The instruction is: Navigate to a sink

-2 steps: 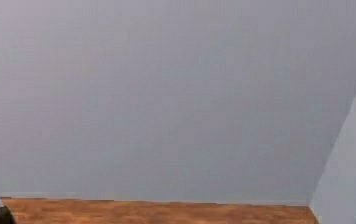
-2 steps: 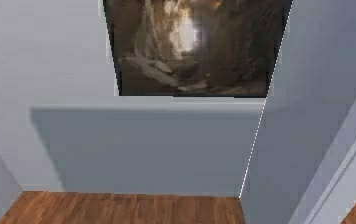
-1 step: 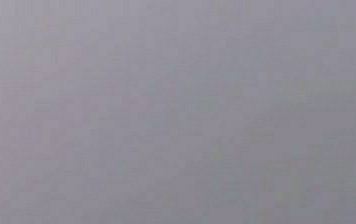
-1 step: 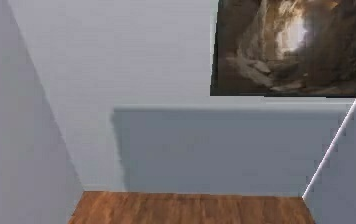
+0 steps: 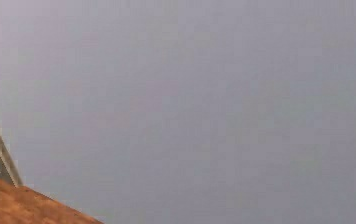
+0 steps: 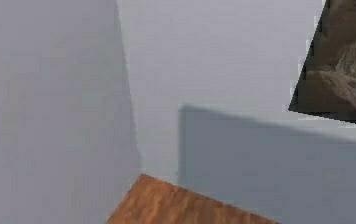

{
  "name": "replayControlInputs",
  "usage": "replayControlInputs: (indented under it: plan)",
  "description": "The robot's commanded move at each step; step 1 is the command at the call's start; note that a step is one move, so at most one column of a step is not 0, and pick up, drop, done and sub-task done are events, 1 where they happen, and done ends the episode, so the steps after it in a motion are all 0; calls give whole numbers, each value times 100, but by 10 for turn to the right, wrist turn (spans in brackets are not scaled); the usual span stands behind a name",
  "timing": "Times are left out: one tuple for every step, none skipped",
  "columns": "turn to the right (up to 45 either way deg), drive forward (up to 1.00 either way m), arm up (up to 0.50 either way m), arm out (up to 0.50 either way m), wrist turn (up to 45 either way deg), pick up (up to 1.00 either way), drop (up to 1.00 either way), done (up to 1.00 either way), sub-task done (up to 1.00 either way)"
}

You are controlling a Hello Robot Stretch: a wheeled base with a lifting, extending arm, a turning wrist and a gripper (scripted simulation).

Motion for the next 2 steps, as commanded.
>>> replayControlInputs:
  plan:
    - [0,50,0,0,0,0,0,0,0]
    - [-30,0,0,0,0,0,0,0,0]
